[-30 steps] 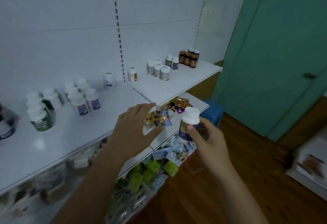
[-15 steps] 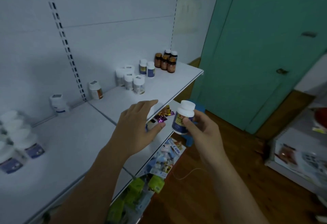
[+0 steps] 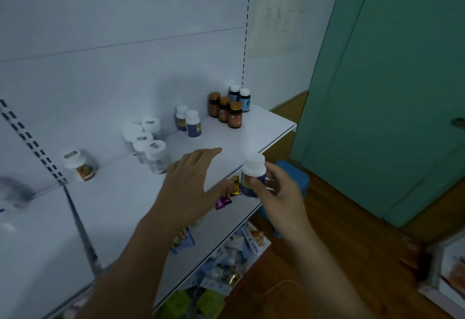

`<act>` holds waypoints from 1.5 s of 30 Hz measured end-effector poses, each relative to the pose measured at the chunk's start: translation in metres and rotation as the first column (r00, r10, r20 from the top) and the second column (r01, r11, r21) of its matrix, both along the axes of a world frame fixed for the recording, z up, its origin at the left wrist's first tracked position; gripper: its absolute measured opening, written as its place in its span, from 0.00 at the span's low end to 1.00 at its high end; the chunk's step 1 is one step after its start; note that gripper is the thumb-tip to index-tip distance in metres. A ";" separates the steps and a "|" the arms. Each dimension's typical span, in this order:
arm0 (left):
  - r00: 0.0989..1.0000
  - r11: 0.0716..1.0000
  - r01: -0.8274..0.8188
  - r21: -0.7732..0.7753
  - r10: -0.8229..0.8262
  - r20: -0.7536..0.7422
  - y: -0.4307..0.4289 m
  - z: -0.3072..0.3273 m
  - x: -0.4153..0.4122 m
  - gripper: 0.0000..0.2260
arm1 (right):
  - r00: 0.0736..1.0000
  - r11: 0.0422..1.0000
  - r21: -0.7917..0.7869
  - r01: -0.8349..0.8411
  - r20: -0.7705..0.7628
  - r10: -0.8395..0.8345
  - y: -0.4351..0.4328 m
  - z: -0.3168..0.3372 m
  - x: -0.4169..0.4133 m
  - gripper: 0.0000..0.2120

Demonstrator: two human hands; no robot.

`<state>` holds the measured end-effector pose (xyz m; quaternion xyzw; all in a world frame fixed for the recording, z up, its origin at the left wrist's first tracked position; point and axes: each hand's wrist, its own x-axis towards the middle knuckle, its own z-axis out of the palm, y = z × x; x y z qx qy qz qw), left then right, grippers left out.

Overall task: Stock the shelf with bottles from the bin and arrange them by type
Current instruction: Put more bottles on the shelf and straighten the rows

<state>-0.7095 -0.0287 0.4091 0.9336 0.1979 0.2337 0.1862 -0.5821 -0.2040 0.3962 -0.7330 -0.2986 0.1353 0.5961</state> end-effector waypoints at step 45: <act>0.924 0.922 -0.379 -0.083 0.382 0.024 0.082 -0.010 0.102 0.26 | 0.810 0.808 -0.140 -0.572 0.063 0.584 0.251 -0.067 0.167 0.16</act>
